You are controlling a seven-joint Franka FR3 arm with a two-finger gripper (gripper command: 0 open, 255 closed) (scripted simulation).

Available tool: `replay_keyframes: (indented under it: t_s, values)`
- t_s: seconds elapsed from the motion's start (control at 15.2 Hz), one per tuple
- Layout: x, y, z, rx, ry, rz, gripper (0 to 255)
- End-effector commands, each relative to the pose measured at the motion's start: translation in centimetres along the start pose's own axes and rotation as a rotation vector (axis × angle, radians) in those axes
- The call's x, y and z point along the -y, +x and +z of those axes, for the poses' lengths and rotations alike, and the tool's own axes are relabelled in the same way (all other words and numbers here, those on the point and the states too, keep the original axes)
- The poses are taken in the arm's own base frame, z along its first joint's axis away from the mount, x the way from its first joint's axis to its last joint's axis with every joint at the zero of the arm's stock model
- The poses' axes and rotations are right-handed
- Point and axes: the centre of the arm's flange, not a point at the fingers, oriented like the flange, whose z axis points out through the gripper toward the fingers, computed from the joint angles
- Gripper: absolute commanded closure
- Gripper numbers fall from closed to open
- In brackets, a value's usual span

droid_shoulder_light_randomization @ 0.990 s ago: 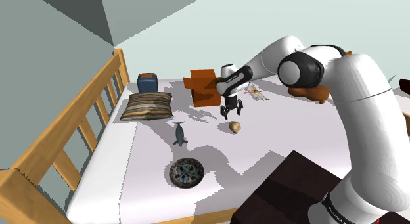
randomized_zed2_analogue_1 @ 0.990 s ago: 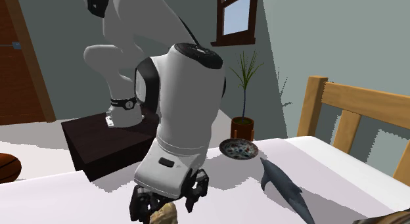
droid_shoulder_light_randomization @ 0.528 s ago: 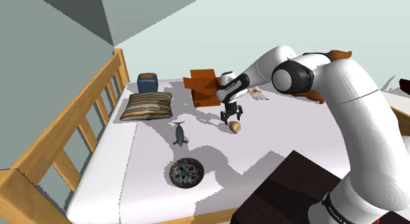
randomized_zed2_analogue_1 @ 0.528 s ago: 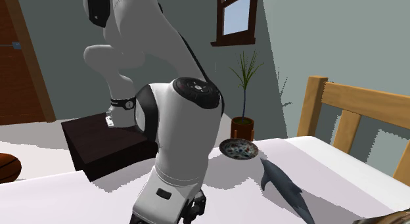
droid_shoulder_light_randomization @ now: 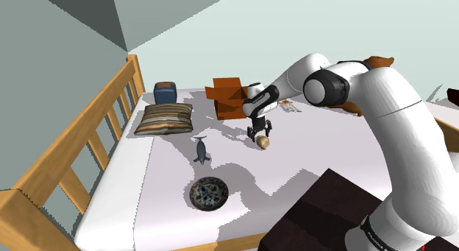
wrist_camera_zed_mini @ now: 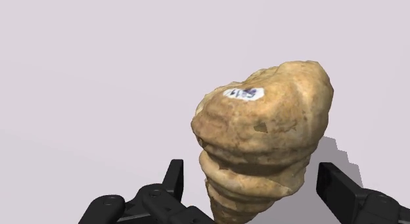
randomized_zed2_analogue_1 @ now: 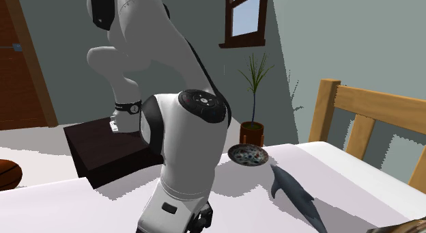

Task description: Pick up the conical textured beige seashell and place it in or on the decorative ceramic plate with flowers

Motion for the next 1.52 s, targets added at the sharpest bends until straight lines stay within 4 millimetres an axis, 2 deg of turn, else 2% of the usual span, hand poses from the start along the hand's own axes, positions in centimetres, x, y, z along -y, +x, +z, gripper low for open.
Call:
replay_keyframes:
  t_s: [0.0,0.07,0.66,1.45]
  values:
    - [0.0,0.0,0.0,0.0,0.0,0.0,0]
    - [0.0,0.0,0.0,0.0,0.0,0.0,255]
    - [0.0,0.0,0.0,0.0,0.0,0.0,255]
    - [-1.0,-1.2,-6.2,0.0,0.0,0.0,255]
